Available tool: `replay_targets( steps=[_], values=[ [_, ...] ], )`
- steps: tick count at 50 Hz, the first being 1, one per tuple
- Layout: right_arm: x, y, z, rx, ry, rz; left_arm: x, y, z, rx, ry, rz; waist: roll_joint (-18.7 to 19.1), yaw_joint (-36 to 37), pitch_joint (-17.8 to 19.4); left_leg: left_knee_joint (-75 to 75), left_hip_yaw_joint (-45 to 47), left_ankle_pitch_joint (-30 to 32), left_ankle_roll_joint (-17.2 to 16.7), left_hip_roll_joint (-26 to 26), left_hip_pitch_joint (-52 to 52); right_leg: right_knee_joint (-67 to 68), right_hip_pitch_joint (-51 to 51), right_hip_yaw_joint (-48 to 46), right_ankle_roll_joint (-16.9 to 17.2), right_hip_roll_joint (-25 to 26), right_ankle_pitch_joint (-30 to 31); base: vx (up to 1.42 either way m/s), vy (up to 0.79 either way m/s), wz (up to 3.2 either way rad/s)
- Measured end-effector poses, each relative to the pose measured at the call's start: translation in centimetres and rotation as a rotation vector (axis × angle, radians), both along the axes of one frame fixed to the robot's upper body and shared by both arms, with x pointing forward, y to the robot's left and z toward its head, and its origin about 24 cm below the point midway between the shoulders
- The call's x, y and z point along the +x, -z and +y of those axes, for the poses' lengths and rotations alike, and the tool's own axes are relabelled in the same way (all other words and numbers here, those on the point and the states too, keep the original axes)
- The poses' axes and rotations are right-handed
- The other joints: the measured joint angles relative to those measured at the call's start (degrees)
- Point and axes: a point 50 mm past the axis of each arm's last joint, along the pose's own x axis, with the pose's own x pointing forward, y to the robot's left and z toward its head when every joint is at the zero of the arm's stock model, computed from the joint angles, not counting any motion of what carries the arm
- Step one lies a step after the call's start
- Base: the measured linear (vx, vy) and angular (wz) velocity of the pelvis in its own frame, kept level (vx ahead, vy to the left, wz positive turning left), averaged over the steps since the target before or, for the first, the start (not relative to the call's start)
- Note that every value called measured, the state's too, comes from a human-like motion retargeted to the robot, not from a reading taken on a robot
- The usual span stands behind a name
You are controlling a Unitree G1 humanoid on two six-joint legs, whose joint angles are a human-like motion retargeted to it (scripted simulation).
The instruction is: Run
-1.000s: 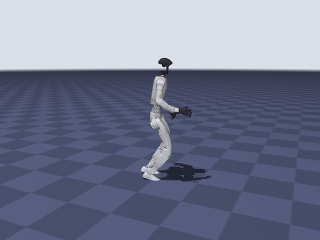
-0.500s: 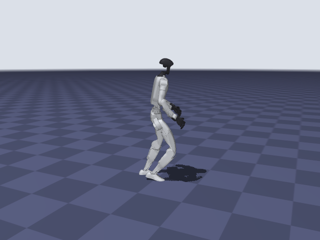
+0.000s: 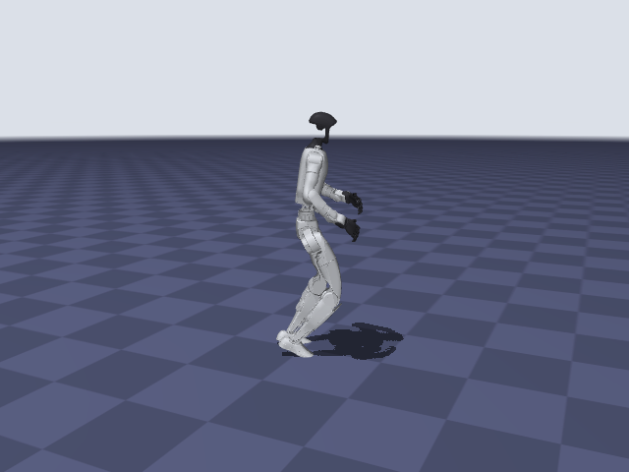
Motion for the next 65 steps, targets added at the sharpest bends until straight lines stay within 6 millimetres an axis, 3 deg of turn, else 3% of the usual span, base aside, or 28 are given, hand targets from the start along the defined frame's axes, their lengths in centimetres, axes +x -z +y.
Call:
replay_targets(
  steps=[5,8,10,14,18,22,24,26,30,35,38,42,45,46,49,53,55,58,60,63,65],
  values=[
    [-1.2,2.0,-1.4,-0.043,0.087,0.088,1.6,-2.3,-2.1,0.0,0.072,-0.111,-5.4,-5.9,1.4,-6.4,0.4,-6.2,3.4,-6.9,6.7,12.2,-3.2,3.1,1.2,-6.9,-1.0,0.02,0.08,0.24],
    [-0.7,1.2,-1.9,-0.031,0.129,0.042,2.8,-3.7,-2.2,-0.007,0.038,-0.185,-6.3,-8.2,2.1,-11.7,-0.7,-7.1,4.5,-9.0,9.6,16.7,-6.3,4.0,1.4,-8.5,-0.3,0.06,0.04,0.1],
    [-0.7,0.9,-1.8,-0.011,0.144,0.018,2.8,-3.3,-2.1,-0.032,0.001,-0.178,-7.9,-8.5,2.7,-9.6,-1.2,-7.5,4.6,-10.3,9.2,18.3,-6.4,4.6,1.1,-9.7,-1.7,0.0,0.0,0.0],
    [0.3,-1.7,-0.1,0.053,0.102,-0.117,2.3,-0.3,-1.0,-0.075,-0.143,-0.078,-4.9,-7.0,3.0,4.5,-1.5,-4.5,1.7,-4.4,1.8,12.8,-3.5,0.2,-0.7,-5.0,-3.8,0.03,-0.07,0.1],
    [2.3,-6.0,2.6,0.105,-0.02,-0.319,0.0,3.5,0.4,-0.054,-0.235,0.079,1.9,-1.0,4.4,31.0,-2.8,-0.1,-1.1,8.1,-11.9,4.7,0.9,-3.9,-4.9,4.9,-8.0,-0.01,-0.08,-0.15],
    [3.9,-12.0,4.5,0.129,-0.174,-0.555,-2.2,4.8,2.3,-0.012,-0.239,0.166,6.2,5.0,5.4,39.9,-5.0,-1.3,-0.8,13.6,-19.1,-1.5,4.3,-4.0,-7.9,10.4,-14.0,0.05,-0.04,-0.28],
    [3.9,-13.0,5.2,0.148,-0.221,-0.582,-3.0,4.7,2.7,0.001,-0.208,0.18,6.8,6.3,4.8,35.5,-5.0,-2.8,0.0,12.9,-19.0,-3.2,4.7,-3.6,-7.1,10.4,-12.5,0.1,0.0,0.0],
    [3.6,-12.5,5.4,0.152,-0.242,-0.546,-3.3,4.3,2.4,0.002,-0.168,0.167,6.4,6.3,3.8,28.0,-4.4,-3.1,0.3,10.2,-16.7,-2.7,4.3,-3.2,-5.4,8.4,-8.3,0.1,0.03,0.25],
    [3.0,-9.3,5.1,0.119,-0.232,-0.399,-2.0,2.2,0.4,-0.02,-0.085,0.055,3.3,3.4,2.5,13.9,-3.2,-2.0,0.8,2.3,-10.3,2.7,1.4,-2.1,-2.8,1.5,-2.0,0.09,0.04,0.62],
    [1.8,-5.0,3.9,0.059,-0.158,-0.235,0.3,-0.3,-2.0,-0.019,-0.027,-0.109,0.3,-0.5,1.8,6.4,-4.9,-4.0,2.0,-3.3,-6.2,3.9,-1.4,-0.2,-1.7,-2.1,-4.4,0.08,0.01,0.7],
    [1.5,-4.0,3.3,0.035,-0.11,-0.21,1.1,-0.2,-2.4,-0.01,-0.053,-0.126,-0.4,-0.9,2.0,8.6,-5.2,-8.0,3.4,-3.2,-6.3,3.3,-1.1,-0.6,-1.7,-2.1,-7.3,0.06,-0.03,0.26],
    [2.6,-4.7,3.4,0.02,-0.068,-0.27,1.5,1.4,-2.1,0.015,-0.14,-0.104,0.7,0.4,3.9,13.7,-5.4,-11.6,3.3,0.3,-6.5,0.6,2.3,-3.0,-4.1,0.7,-11.8,0.08,-0.06,-0.17],
    [3.0,-6.0,4.3,0.07,-0.083,-0.322,0.6,2.3,-2.2,0.017,-0.151,-0.073,2.8,1.4,4.6,18.5,-5.4,-7.5,1.6,4.9,-8.3,-3.0,3.9,-3.7,-5.2,4.6,-8.3,0.06,-0.05,-0.29],
    [2.7,-6.2,4.6,0.092,-0.096,-0.324,0.2,1.9,-2.4,0.002,-0.134,-0.082,3.1,1.5,4.5,19.3,-5.2,-5.0,1.1,5.9,-9.2,-3.3,3.5,-3.6,-4.4,5.5,-4.4,0.04,-0.03,-0.19],
    [1.5,-6.0,4.8,0.131,-0.126,-0.294,-0.4,-0.3,-3.1,-0.054,-0.07,-0.171,2.8,0.9,4.1,19.8,-5.4,1.2,-0.9,5.7,-11.1,-0.3,0.1,-3.2,-2.7,5.5,4.1,0.0,0.0,0.0],
    [-0.9,-4.8,3.5,0.123,-0.127,-0.222,-0.4,-5.3,-3.9,-0.157,-0.018,-0.4,-0.7,-2.9,3.4,14.5,-5.9,3.6,-1.1,-0.8,-10.0,12.2,-7.3,-1.9,-2.6,-0.8,6.0,0.0,0.02,0.31],
    [-2.1,-4.6,2.4,0.119,-0.093,-0.214,-0.1,-8.0,-3.9,-0.199,-0.02,-0.545,-2.4,-5.4,3.2,11.3,-6.6,0.0,0.7,-4.3,-8.1,19.1,-10.7,-0.8,-3.3,-4.3,3.8,0.02,0.02,0.39],
    [-3.5,-5.3,0.9,0.128,0.012,-0.272,0.7,-10.3,-3.3,-0.258,-0.104,-0.694,-4.0,-7.7,3.1,6.7,-7.2,-7.4,3.9,-7.4,-5.6,25.0,-13.7,0.1,-2.8,-8.0,-0.3,0.05,0.0,0.35],
    [-3.6,-6.2,0.7,0.163,0.076,-0.34,1.2,-9.1,-2.5,-0.282,-0.205,-0.657,-4.2,-7.5,2.7,6.2,-6.8,-6.7,3.8,-7.8,-5.9,24.0,-13.4,-0.9,-2.7,-8.9,-1.8,0.05,-0.04,0.21],
    [-1.7,-9.2,2.2,0.283,0.114,-0.516,0.7,-2.9,-0.5,-0.22,-0.383,-0.406,-1.9,-3.4,2.7,19.9,-3.6,0.8,1.0,-1.5,-13.5,16.6,-9.4,-4.3,-3.4,-5.4,-3.1,0.0,-0.07,-0.08],
    [0.3,-12.8,3.7,0.374,0.105,-0.702,-0.9,1.7,1.5,-0.132,-0.498,-0.226,1.5,1.5,3.5,34.9,-2.6,4.4,0.7,5.9,-20.0,11.0,-5.9,-5.7,-4.9,0.3,-5.5,-0.01,-0.09,-0.63]
  ],
)
